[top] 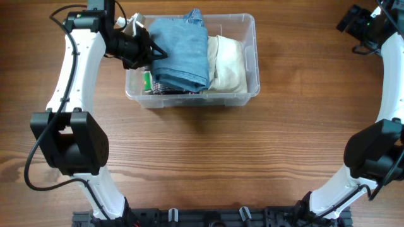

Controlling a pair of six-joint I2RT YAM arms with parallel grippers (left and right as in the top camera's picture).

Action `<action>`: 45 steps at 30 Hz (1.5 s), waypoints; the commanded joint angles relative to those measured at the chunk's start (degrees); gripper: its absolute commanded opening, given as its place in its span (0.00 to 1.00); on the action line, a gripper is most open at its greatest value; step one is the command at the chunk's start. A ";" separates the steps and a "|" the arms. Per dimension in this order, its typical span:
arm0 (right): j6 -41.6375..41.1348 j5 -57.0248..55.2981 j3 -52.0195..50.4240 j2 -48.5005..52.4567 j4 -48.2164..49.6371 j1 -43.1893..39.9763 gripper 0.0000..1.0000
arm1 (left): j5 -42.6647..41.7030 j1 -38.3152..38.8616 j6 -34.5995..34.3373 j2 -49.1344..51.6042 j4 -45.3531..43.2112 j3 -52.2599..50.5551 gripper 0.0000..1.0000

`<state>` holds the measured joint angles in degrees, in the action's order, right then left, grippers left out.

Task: Pack container
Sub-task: 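Lower the denim garment onto the plaid shirt and release, then press and smooth the denim flat inside the container with the left gripper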

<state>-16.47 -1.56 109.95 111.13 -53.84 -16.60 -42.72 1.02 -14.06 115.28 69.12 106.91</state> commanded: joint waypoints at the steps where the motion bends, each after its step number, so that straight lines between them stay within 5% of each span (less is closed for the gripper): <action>1: -0.07 -0.55 -0.28 -0.66 0.28 0.13 1.00 | 5.84 -0.11 -0.09 0.17 0.94 0.68 0.17; 6: -0.07 -0.55 -0.28 -0.66 0.28 0.13 1.00 | 14.47 -2.64 0.37 0.17 0.92 0.68 0.19; 8: -0.09 -0.57 -0.28 -0.66 0.28 0.13 1.00 | 14.56 -4.20 0.37 0.17 0.90 0.68 0.33; 9: -0.07 -0.55 -0.28 -0.66 0.28 0.13 1.00 | 14.53 -5.16 0.76 0.17 0.68 0.68 0.53; 13: -0.09 -0.55 -0.28 -0.66 0.28 0.11 1.00 | 14.51 -7.39 7.39 0.17 0.13 0.68 0.75; 17: -0.09 -0.55 -0.28 -0.66 0.28 0.13 1.00 | 14.51 -7.91 12.41 0.17 -0.44 0.68 0.82; 25: -0.07 -0.55 -0.28 -0.68 0.28 0.13 1.00 | 5.11 -5.49 12.37 -1.38 -7.89 2.16 0.57; 31: -0.09 -0.55 -0.28 -0.66 0.28 0.13 1.00 | 4.09 1.66 12.33 -1.70 -12.17 3.34 0.07; 38: -0.09 -0.55 -0.28 -0.66 0.28 0.13 1.00 | 12.74 9.88 12.13 0.31 -14.21 3.34 0.04; 45: -0.09 -0.55 -0.28 -0.66 0.28 0.13 1.00 | 12.85 10.78 12.15 3.98 -14.91 3.19 0.04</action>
<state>-16.47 -1.56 109.95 111.13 -53.87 -16.60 -31.40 12.29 -2.22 116.18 54.35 109.10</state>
